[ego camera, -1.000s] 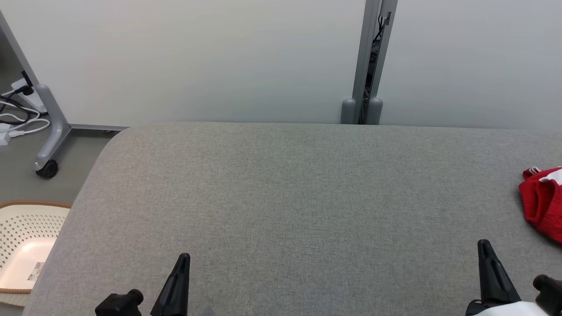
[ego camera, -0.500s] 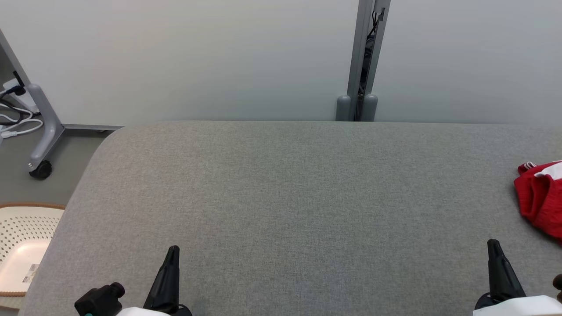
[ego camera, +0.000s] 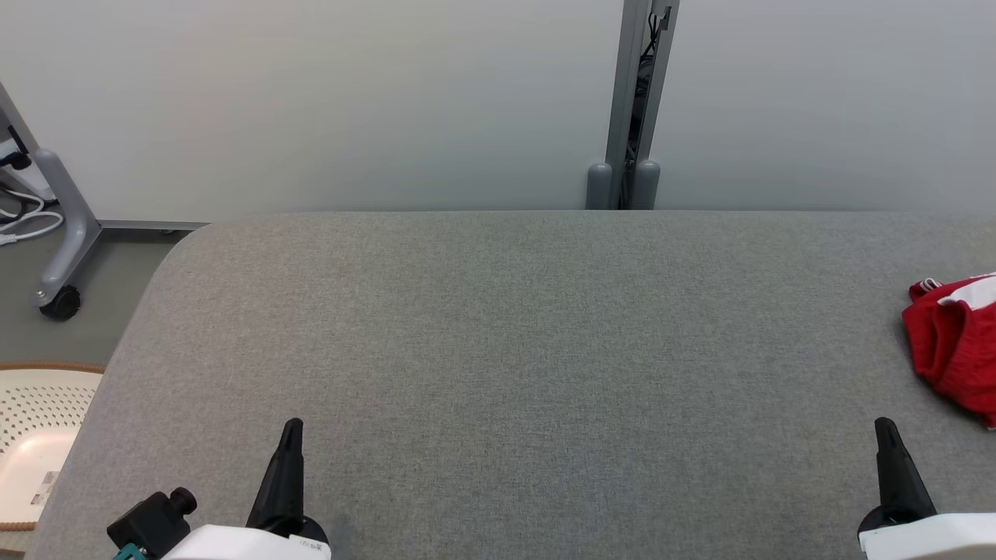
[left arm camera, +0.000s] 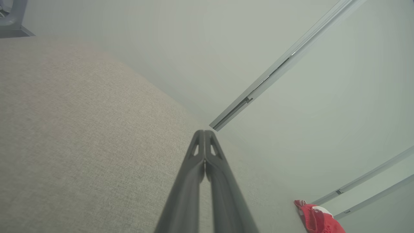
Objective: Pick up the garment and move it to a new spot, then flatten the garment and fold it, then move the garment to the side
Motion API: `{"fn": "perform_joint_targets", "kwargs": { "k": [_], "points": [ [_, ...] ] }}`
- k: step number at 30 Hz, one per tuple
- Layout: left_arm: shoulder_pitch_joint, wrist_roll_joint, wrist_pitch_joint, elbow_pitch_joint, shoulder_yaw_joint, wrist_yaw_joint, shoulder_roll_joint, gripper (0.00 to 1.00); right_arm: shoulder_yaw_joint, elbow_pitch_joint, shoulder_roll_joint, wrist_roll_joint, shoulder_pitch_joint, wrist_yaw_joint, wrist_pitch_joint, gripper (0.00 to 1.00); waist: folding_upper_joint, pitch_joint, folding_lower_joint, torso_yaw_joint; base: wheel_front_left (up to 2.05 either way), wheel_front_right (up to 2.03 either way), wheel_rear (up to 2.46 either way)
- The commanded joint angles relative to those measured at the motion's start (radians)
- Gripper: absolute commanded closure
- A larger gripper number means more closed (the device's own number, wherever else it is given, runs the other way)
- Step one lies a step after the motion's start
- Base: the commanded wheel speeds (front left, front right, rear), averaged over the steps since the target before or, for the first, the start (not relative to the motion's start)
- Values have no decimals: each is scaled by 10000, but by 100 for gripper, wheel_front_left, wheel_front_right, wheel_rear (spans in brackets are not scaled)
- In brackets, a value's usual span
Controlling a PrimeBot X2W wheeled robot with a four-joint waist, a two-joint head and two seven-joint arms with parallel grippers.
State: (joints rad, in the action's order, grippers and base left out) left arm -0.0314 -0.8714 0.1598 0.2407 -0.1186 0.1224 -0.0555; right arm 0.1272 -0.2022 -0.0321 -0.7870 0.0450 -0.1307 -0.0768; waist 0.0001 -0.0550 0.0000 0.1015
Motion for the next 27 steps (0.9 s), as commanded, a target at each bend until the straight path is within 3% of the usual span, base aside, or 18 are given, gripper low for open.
{"fn": "perform_joint_targets", "kwargs": {
  "k": [1, 27],
  "points": [
    [368, -293, -36, -101, 62, 44, -86, 100, 95, 177, -101, -321, -299, 0, 111, 100, -1, 9, 0, -14, 0, 0, 0],
    [782, -3038, -632, -108, 315, 71, -136, 100, 472, 179, -148, -3227, -552, 0, 1080, 100, -1, 164, 0, -293, 0, 0, 0]
  ]
}}
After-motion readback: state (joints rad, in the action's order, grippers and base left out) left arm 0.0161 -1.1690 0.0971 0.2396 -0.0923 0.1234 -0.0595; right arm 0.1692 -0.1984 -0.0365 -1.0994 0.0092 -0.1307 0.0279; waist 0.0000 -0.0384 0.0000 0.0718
